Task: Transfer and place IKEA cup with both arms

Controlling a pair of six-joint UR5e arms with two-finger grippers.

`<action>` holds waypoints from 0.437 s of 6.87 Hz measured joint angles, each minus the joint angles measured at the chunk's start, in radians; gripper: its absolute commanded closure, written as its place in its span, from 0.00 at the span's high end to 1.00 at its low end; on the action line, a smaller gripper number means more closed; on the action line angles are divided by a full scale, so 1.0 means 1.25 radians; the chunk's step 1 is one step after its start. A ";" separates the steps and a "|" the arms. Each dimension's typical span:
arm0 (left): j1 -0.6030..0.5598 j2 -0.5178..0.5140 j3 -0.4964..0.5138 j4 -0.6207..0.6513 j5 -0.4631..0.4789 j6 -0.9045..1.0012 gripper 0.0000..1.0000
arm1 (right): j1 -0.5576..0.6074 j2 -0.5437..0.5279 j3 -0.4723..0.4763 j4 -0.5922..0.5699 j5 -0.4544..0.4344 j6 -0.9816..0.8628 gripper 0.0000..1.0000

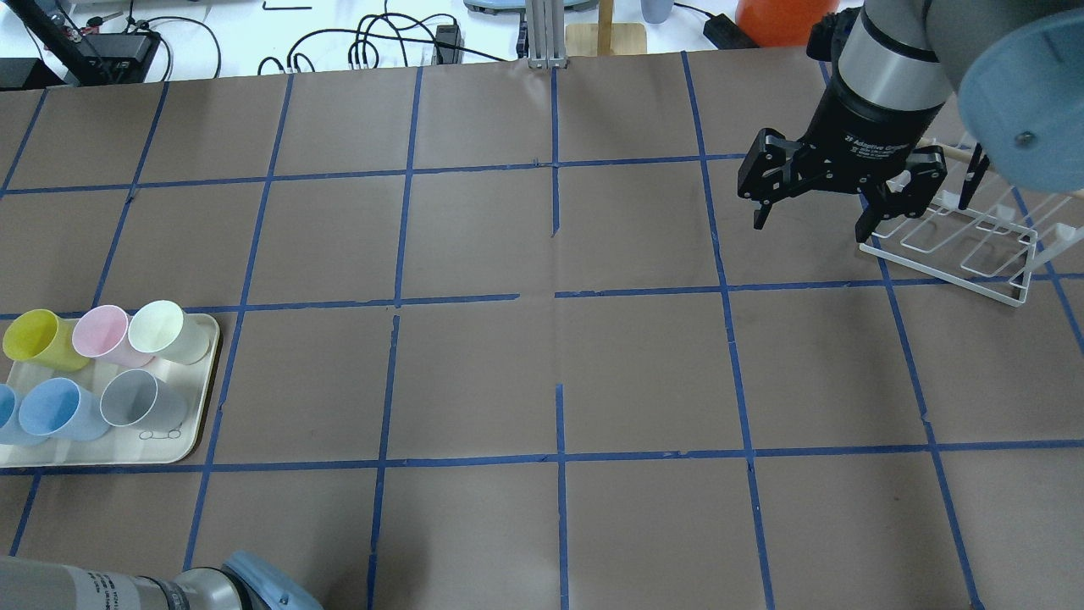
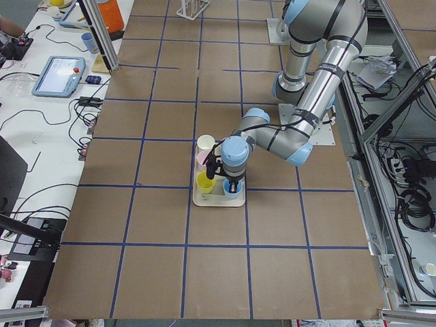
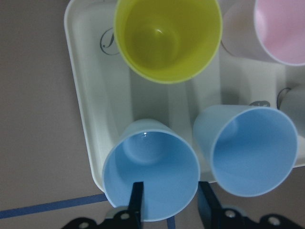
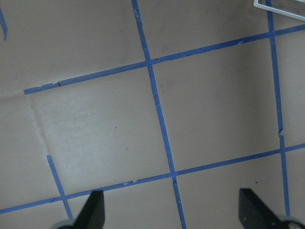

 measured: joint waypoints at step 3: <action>-0.024 0.051 0.080 -0.090 0.003 -0.018 0.85 | 0.000 -0.001 0.000 0.000 0.000 0.000 1.00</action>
